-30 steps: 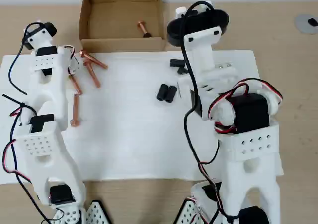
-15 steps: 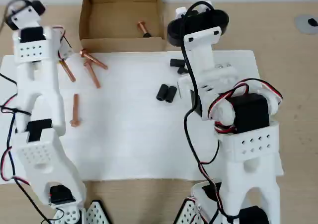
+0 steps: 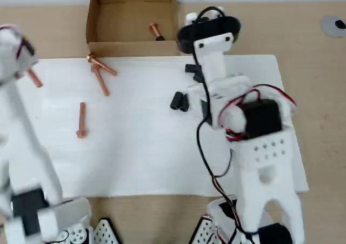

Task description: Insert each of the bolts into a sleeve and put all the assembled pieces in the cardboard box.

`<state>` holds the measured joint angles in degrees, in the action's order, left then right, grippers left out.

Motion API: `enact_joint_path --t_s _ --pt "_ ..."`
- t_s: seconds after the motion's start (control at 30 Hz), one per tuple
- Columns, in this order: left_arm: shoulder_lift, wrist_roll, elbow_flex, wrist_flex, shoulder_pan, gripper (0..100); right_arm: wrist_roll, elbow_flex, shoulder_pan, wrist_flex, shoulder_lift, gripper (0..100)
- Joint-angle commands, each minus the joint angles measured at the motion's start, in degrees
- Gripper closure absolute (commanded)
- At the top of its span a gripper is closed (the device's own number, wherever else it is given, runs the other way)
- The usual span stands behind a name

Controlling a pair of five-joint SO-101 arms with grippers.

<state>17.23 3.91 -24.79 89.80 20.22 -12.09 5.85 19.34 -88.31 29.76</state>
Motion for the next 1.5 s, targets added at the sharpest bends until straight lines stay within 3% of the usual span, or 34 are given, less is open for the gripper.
enact_joint_path --t_s 0.0,0.1,0.2,0.4,0.53,0.67,0.73,0.9,1.47 --pt "15.6 -2.6 15.6 -2.5 -6.1 99 -6.8 0.0 0.8 0.4 -7.0 77.8" --pt "26.7 -2.6 32.9 -9.3 -8.5 99 -6.2 -2.9 0.8 -3.8 -16.0 77.8" --pt "37.9 -2.7 48.7 -18.8 -8.4 99 -0.1 -9.4 0.2 -6.8 -25.6 77.8" --pt "59.8 -3.9 69.4 -29.0 -8.4 99 26.5 -31.8 -6.1 -11.5 -43.2 77.8" --pt "72.4 -3.8 78.4 -33.1 -8.4 99 31.6 -46.7 -9.7 -14.2 -51.9 77.6" --pt "83.2 -3.6 86.3 -36.6 -8.4 99 50.4 -49.7 -10.4 -14.2 -56.7 77.6" --pt "87.7 -3.9 90.1 -38.3 -8.4 99 56.3 -50.2 -10.4 -14.0 -59.5 77.7" --pt "86.6 -3.7 91.9 -40.1 -8.4 99 60.3 -50.2 -10.6 -10.3 -66.1 77.8" --pt "86.6 -3.6 92.1 -39.5 -8.5 99 61.7 -50.3 -11.3 0.6 -73.4 77.6"
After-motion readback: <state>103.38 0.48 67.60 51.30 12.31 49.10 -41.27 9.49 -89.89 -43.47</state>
